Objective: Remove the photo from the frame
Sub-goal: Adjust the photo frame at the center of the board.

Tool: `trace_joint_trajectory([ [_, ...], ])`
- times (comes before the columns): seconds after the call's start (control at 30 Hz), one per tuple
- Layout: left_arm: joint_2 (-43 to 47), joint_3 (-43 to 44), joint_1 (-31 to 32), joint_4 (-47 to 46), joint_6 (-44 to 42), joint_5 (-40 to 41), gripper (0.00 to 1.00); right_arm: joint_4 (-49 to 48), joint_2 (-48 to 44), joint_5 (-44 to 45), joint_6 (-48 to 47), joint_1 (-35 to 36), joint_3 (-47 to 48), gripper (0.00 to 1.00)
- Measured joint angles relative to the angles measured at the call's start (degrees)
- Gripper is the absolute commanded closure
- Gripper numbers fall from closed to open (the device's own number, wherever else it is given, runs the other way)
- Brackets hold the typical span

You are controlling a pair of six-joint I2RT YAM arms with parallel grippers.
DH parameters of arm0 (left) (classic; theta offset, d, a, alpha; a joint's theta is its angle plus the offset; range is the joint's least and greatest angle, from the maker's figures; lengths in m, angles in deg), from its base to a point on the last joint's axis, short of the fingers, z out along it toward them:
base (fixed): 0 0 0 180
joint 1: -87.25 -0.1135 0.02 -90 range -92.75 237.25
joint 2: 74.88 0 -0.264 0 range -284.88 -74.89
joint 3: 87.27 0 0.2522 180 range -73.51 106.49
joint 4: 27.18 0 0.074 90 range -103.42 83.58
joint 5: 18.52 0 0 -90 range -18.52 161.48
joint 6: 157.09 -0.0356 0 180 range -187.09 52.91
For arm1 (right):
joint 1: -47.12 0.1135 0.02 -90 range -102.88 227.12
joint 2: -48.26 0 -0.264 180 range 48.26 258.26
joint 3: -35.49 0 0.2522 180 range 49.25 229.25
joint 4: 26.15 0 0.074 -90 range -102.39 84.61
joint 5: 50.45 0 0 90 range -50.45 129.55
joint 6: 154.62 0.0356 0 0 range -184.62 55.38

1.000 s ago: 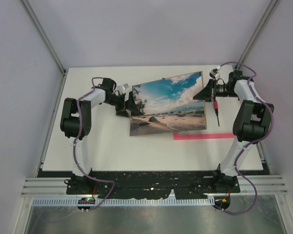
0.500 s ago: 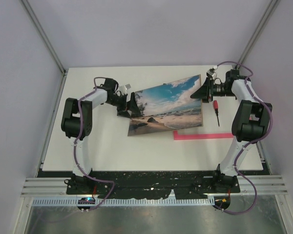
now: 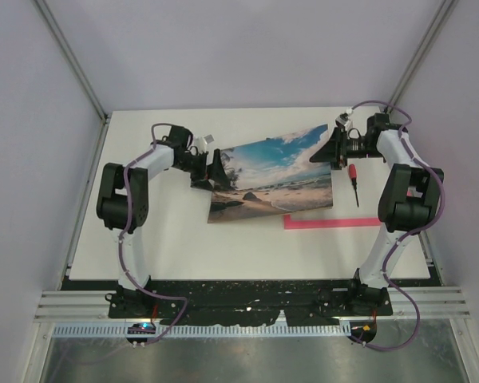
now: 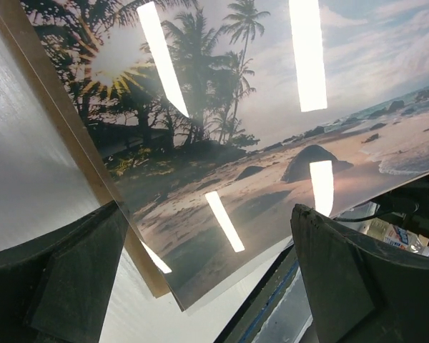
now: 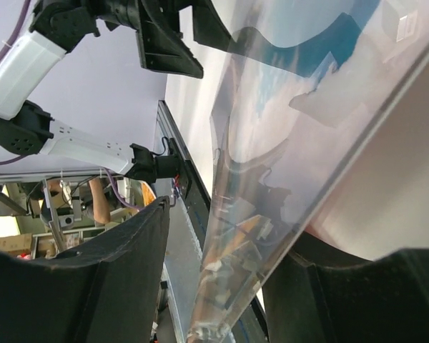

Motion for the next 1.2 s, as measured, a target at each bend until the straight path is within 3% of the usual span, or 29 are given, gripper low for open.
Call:
trace_joint_trajectory([
  [0.8,3.1,-0.9,0.0,-0.5,-1.5,0.5,0.00,0.0,0.2,8.3,0.8,1.8,0.0,0.43],
  [1.2,3.0,-1.0,0.6,-0.5,-1.4,0.6,0.00,-1.1,0.3,17.9,2.4,1.8,-0.2,0.44],
])
